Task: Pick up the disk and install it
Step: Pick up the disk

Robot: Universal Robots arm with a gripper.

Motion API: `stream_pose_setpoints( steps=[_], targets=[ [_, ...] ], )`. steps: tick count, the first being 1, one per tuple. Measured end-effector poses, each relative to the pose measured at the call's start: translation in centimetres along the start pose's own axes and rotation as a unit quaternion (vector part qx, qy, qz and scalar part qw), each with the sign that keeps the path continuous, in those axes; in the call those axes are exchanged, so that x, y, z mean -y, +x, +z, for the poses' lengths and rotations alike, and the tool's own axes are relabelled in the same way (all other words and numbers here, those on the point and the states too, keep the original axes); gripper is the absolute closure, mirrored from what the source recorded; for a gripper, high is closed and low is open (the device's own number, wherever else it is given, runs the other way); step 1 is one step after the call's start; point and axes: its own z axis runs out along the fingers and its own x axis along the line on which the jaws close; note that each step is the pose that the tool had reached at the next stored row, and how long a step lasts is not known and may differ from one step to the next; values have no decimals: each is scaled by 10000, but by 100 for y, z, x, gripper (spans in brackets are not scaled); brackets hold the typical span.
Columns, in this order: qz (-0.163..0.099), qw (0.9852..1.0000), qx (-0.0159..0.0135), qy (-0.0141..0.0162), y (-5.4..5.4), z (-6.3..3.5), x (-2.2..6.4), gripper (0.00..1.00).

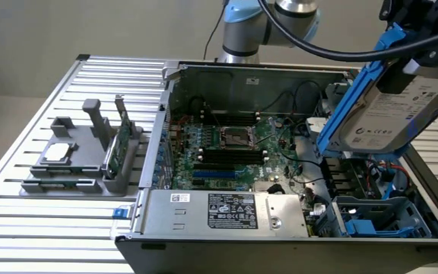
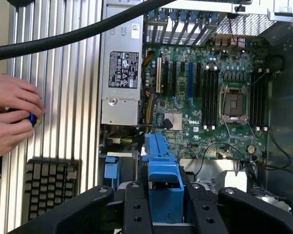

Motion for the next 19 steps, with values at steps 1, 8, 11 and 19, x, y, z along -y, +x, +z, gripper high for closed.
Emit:
stream_pose_setpoints(
  steps=[1, 8, 11, 19],
  targets=[
    [-1, 10000, 2, 0, 17, -2, 29, 67],
    [-7, 10000, 64, 3, 131, 0, 156, 67],
    [-11, 9999, 104, 4, 179, 5, 194, 67],
    [-13, 9999, 125, 6, 355, 29, 276, 67]
  ],
)
